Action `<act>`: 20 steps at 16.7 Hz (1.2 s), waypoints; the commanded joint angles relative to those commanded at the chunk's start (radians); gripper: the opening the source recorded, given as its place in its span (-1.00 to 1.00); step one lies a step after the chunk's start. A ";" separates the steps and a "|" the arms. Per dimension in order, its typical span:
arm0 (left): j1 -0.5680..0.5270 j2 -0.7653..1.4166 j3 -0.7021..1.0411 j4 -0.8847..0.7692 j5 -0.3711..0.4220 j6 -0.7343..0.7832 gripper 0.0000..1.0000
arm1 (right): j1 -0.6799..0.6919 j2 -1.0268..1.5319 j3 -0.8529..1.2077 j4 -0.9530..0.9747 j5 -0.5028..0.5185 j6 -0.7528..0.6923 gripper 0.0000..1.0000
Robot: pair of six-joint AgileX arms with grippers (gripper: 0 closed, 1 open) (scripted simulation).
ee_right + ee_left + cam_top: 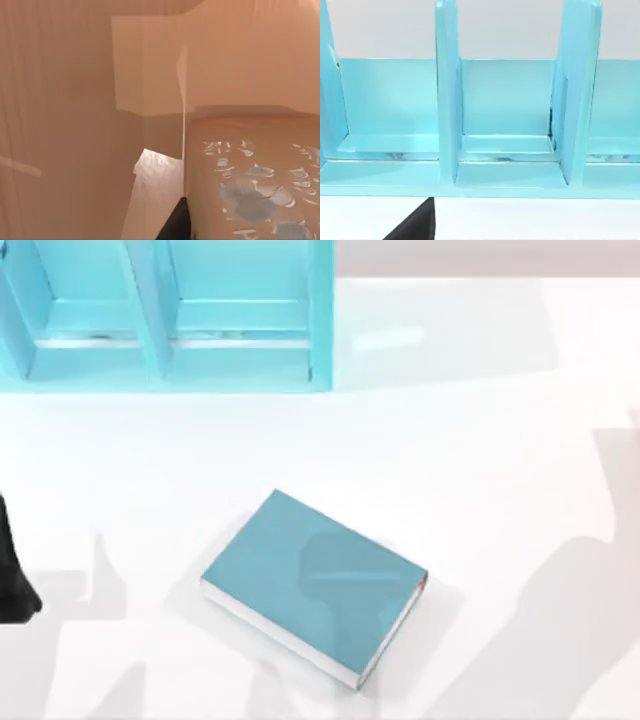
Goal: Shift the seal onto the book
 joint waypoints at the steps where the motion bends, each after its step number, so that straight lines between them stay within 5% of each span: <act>1: 0.000 0.000 0.000 0.000 0.000 0.000 1.00 | 0.000 0.000 0.000 0.000 0.000 0.000 -0.81; 3: 0.000 0.000 0.000 0.000 0.000 0.000 1.00 | 0.000 0.000 0.000 0.000 0.000 0.000 -1.00; 13: 0.000 0.000 0.000 0.000 0.000 0.000 1.00 | 0.000 -0.003 0.015 -0.007 -0.002 0.016 -1.00; 20: 0.000 0.000 0.000 0.000 0.000 0.000 1.00 | 0.113 -0.049 0.251 -0.200 -0.021 0.296 -1.00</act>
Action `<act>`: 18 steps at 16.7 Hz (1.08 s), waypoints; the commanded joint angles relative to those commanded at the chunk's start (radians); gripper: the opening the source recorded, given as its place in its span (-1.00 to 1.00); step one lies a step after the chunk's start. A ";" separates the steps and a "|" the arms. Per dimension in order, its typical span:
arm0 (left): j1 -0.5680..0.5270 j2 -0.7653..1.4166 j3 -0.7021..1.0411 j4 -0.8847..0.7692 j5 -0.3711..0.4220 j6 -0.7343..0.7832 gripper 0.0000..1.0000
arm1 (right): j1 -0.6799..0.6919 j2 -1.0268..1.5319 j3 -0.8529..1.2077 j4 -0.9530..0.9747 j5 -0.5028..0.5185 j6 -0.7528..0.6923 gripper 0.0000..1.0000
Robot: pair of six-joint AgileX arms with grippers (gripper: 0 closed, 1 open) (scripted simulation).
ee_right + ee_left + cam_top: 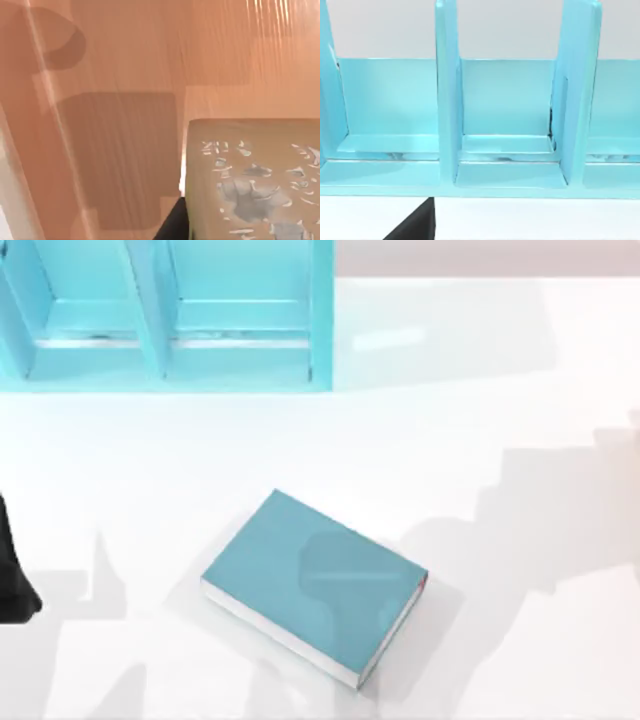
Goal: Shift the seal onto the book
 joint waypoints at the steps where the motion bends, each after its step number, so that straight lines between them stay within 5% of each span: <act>1: 0.000 0.000 0.000 0.000 0.000 0.000 1.00 | 0.038 -0.014 0.030 -0.050 0.000 0.035 -1.00; 8: 0.000 0.000 0.000 0.000 0.000 0.000 1.00 | 0.297 -0.136 0.104 -0.335 0.023 0.121 -1.00; 18: 0.000 0.000 0.000 0.000 0.000 0.000 1.00 | 0.413 -0.054 0.169 -0.333 0.024 0.234 -1.00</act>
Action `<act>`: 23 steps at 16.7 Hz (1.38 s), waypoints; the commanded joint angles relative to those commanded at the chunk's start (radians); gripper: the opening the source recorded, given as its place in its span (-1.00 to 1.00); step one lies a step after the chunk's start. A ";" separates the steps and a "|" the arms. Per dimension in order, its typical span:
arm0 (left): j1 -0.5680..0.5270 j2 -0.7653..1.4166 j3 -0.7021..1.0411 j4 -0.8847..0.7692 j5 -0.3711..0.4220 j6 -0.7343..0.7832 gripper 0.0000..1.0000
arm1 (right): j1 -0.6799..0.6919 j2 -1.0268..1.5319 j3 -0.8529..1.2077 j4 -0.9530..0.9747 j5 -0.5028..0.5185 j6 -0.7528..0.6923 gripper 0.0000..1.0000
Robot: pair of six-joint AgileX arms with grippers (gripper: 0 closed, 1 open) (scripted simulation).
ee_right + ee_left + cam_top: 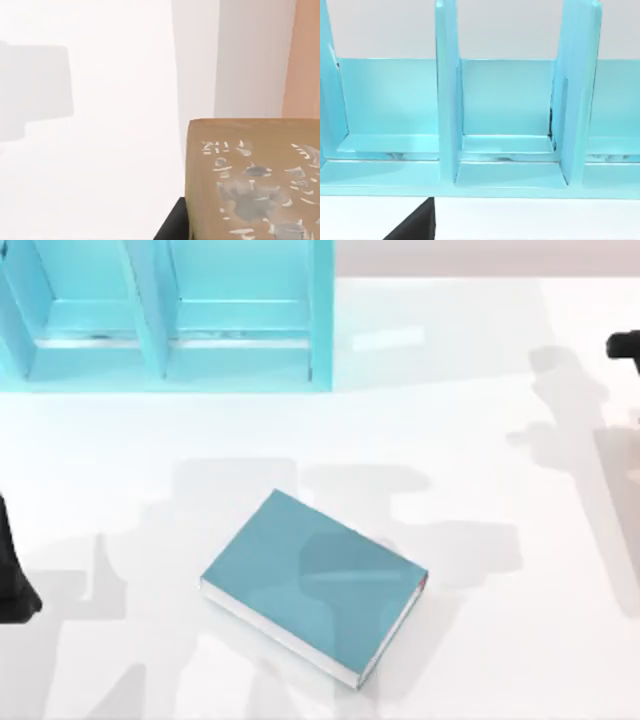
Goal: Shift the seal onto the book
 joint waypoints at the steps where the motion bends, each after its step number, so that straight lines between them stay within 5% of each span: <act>1: 0.000 0.000 0.000 0.000 0.000 0.000 1.00 | 0.053 0.033 0.025 0.005 0.001 0.052 -1.00; 11: 0.000 0.000 0.000 0.000 0.000 0.000 1.00 | 0.693 0.360 0.253 0.103 0.000 0.700 -1.00; 23: 0.000 0.000 0.000 0.000 0.000 0.000 1.00 | 0.736 0.381 0.287 0.098 0.002 0.743 -1.00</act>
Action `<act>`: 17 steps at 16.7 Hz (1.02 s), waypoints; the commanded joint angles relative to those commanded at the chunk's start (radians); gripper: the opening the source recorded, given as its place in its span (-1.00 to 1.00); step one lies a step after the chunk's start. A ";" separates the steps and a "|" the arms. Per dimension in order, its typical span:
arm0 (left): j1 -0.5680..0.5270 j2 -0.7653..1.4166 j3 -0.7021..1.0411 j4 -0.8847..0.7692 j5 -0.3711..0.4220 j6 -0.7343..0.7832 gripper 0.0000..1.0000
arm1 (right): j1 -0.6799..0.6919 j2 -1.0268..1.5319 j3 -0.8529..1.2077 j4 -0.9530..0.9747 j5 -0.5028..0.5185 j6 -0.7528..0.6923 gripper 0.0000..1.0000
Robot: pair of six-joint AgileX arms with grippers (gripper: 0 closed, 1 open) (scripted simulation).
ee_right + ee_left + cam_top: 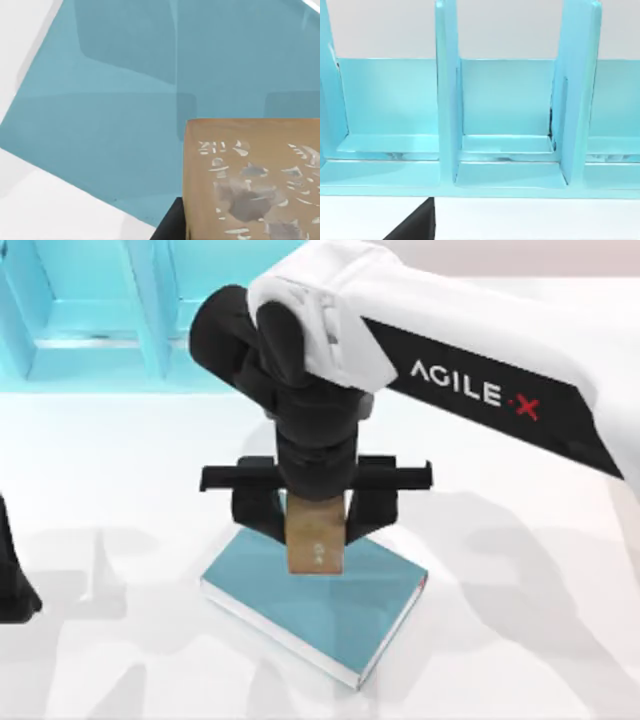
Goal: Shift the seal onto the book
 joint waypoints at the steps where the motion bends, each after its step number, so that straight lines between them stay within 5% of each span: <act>1: 0.000 0.000 0.000 0.000 0.000 0.000 1.00 | 0.000 0.000 0.000 0.000 0.000 0.000 -1.00; 2: 0.000 0.000 0.000 0.000 0.000 0.000 1.00 | 0.000 0.000 0.000 0.000 0.000 0.000 -1.00; 15: 0.000 0.000 0.000 0.000 0.000 0.000 1.00 | 0.000 0.000 0.000 0.000 0.000 0.000 0.96; 17: 0.000 0.000 0.000 0.000 0.000 0.000 1.00 | 0.000 0.000 0.000 0.000 0.000 0.000 1.00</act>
